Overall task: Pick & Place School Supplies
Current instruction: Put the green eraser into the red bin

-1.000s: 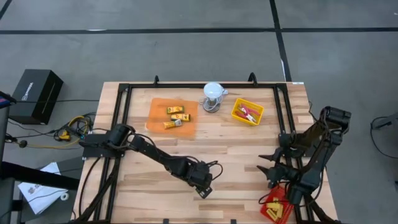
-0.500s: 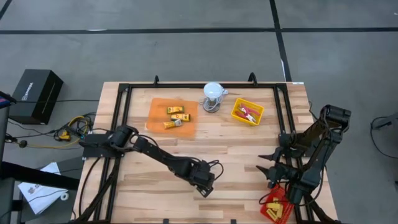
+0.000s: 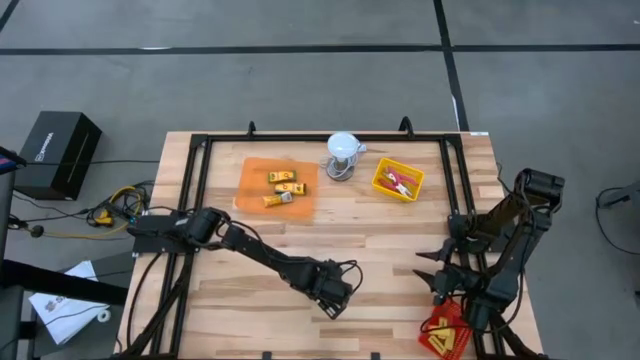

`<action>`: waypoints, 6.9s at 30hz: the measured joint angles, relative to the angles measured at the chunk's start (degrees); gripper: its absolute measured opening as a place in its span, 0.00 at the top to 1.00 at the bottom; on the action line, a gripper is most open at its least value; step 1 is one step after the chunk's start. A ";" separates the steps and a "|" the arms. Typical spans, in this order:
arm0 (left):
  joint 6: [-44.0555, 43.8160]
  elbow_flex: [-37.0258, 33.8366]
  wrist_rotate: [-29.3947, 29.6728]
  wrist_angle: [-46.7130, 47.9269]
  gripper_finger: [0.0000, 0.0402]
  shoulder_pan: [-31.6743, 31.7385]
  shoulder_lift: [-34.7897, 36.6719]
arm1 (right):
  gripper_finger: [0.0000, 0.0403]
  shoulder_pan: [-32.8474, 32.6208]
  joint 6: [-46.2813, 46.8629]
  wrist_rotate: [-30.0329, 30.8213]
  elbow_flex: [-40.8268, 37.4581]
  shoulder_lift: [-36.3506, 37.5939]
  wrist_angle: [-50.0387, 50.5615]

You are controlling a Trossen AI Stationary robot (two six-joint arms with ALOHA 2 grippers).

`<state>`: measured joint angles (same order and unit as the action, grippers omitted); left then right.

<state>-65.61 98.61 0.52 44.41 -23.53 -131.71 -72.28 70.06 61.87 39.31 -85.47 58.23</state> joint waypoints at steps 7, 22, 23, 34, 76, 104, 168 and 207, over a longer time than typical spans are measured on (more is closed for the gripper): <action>-2.59 0.13 0.27 0.27 0.56 -1.01 -0.78 | 0.44 -0.84 0.00 0.00 0.00 0.00 -0.17; -3.23 0.08 -1.95 0.66 0.56 -1.12 -0.82 | 0.44 -0.84 -0.07 1.68 0.00 0.00 -0.10; -3.23 0.08 -2.35 0.68 0.56 -1.14 -0.82 | 0.44 -0.84 -0.07 1.67 0.00 0.00 -0.09; -2.53 0.08 -3.54 1.33 0.56 -1.52 -0.82 | 0.44 -0.84 -0.15 2.13 0.00 0.00 -0.08; 8.58 -0.79 24.78 -1.80 0.96 -1.11 3.38 | 0.44 0.78 -8.95 5.27 6.36 0.00 1.07; 33.46 -5.14 23.12 -9.21 0.88 8.20 4.05 | 0.44 2.44 -10.67 8.68 17.09 9.29 16.43; 54.24 -19.81 2.18 -27.42 1.00 14.27 13.74 | 0.44 13.27 -12.10 9.60 17.07 9.31 5.81; 52.90 -21.47 -3.95 -31.98 1.00 13.40 11.11 | 0.44 13.54 -12.17 8.44 17.07 9.29 3.97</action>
<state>-12.71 77.14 -3.43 12.43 -10.13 -120.60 -58.74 57.89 70.30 56.38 -76.18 62.20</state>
